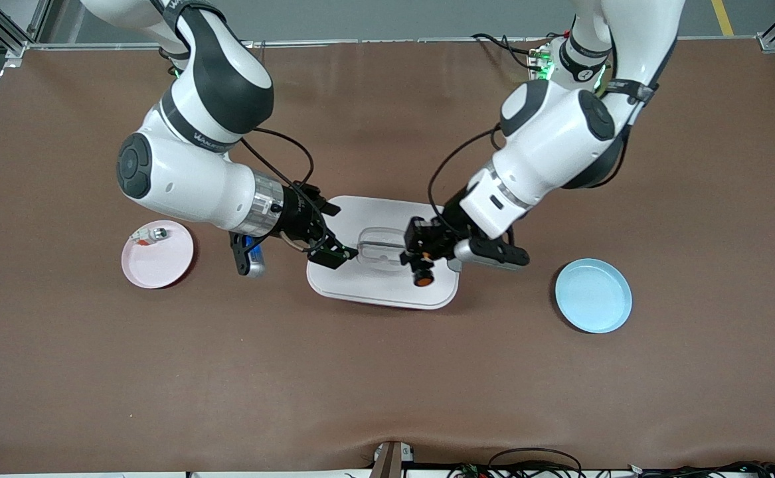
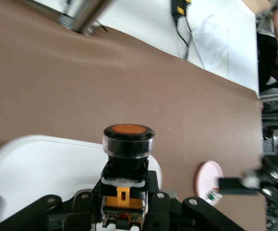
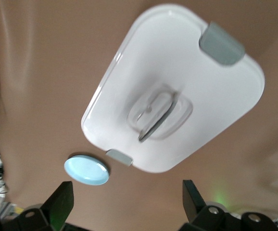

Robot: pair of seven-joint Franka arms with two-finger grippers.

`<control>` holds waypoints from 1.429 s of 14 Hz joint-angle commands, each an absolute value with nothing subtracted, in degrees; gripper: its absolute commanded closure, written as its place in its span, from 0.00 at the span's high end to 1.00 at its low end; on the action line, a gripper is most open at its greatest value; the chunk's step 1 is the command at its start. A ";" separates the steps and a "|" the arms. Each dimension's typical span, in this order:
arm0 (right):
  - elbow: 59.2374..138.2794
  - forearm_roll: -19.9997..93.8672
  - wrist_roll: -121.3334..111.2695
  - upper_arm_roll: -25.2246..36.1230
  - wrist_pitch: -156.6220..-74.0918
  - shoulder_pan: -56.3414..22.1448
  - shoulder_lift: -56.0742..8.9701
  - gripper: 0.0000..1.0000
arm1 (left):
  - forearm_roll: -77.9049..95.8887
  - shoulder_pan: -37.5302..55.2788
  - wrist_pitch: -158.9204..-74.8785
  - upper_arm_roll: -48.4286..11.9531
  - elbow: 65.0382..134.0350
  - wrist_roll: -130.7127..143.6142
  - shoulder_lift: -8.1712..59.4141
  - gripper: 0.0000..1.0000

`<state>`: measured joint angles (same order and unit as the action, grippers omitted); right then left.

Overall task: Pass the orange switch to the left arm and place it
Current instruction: 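Carry the switch to the blue plate with the left gripper while the right gripper retracts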

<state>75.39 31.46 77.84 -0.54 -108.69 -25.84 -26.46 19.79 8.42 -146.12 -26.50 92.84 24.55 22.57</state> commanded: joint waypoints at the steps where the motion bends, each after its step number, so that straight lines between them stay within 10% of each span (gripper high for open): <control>1: 74.53 25.86 68.59 -0.97 -103.03 -23.21 -25.75 1.00 | 17.33 4.15 -145.55 -26.72 99.21 23.21 17.50 0.00; 20: 74.53 2.74 8.19 -0.88 -74.28 -0.80 -19.52 1.00 | 1.23 -22.32 -126.56 -26.72 110.13 -38.11 16.51 0.00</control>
<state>74.38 4.83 11.58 0.21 -76.41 -3.19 -21.07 2.60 -21.09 -126.92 -26.12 109.62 -33.34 15.72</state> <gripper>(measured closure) 0.000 0.661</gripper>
